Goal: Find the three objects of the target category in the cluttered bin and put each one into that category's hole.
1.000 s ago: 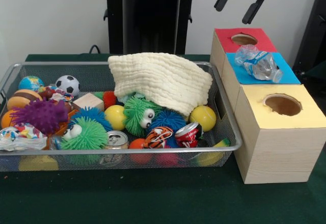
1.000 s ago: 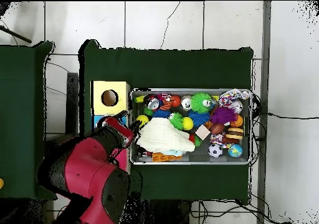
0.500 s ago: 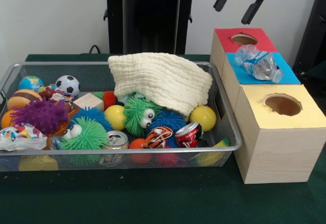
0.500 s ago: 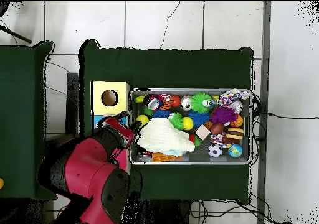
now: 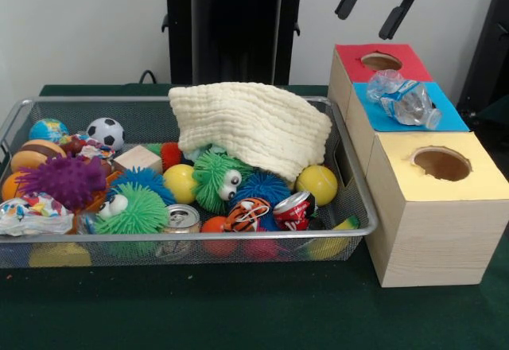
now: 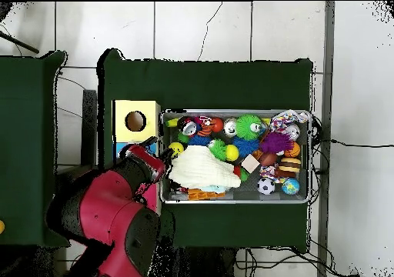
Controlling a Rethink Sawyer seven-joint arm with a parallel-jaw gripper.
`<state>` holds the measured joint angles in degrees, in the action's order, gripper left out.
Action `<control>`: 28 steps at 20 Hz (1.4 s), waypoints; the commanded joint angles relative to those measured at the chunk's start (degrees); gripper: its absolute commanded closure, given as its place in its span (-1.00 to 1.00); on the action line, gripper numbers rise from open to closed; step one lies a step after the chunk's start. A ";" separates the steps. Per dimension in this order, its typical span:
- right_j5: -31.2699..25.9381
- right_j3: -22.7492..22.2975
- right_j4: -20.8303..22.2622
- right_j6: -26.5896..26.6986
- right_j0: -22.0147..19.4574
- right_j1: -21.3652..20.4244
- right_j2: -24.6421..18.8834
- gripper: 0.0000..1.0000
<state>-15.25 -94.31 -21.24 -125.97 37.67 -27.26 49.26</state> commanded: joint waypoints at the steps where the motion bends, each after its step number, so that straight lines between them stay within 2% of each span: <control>1: 2.73 -1.54 2.06 -7.11 -2.44 1.45 -7.98 -1.00; 28: 7.67 -1.43 1.38 -8.01 -3.50 5.63 -9.21 -1.00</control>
<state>-9.44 -94.30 -21.24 -125.97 36.15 -24.36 47.49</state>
